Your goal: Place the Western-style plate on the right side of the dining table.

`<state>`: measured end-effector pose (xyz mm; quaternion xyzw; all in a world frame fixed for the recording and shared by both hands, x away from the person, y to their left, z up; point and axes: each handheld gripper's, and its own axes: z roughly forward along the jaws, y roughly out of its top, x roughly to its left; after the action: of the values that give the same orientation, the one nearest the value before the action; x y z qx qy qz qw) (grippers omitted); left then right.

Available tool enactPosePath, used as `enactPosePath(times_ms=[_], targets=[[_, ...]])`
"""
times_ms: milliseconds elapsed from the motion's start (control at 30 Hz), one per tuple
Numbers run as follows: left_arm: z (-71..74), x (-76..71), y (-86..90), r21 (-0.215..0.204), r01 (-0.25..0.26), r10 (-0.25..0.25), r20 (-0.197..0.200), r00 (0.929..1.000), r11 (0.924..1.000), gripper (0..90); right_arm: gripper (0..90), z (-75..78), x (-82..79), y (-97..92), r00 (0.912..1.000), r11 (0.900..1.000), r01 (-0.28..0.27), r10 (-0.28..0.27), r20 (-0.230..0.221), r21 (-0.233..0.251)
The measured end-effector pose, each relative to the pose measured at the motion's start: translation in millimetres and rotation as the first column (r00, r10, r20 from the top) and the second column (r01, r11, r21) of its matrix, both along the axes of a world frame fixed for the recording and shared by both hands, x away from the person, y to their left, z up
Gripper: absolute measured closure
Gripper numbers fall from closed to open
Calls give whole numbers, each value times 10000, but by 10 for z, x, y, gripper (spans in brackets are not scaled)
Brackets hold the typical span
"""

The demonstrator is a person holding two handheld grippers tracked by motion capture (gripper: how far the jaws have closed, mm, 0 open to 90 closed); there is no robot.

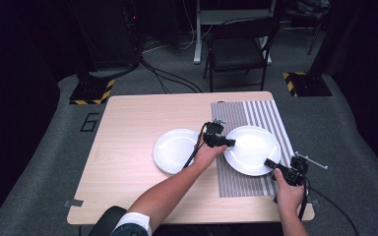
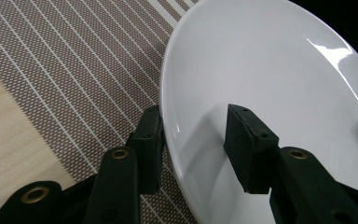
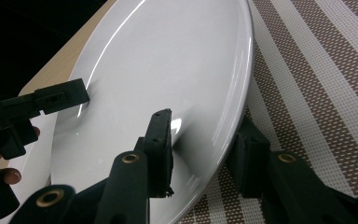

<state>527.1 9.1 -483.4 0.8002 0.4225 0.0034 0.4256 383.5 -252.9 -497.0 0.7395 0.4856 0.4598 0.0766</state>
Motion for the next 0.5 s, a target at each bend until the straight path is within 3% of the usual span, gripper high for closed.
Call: enactPosePath(times_ms=[500], targets=[[-28, 30, 16, 162, -172, 172, -48, 9998, 9997, 579, 635, -62, 90, -6, 9999, 9999, -95, 95, -95, 34]])
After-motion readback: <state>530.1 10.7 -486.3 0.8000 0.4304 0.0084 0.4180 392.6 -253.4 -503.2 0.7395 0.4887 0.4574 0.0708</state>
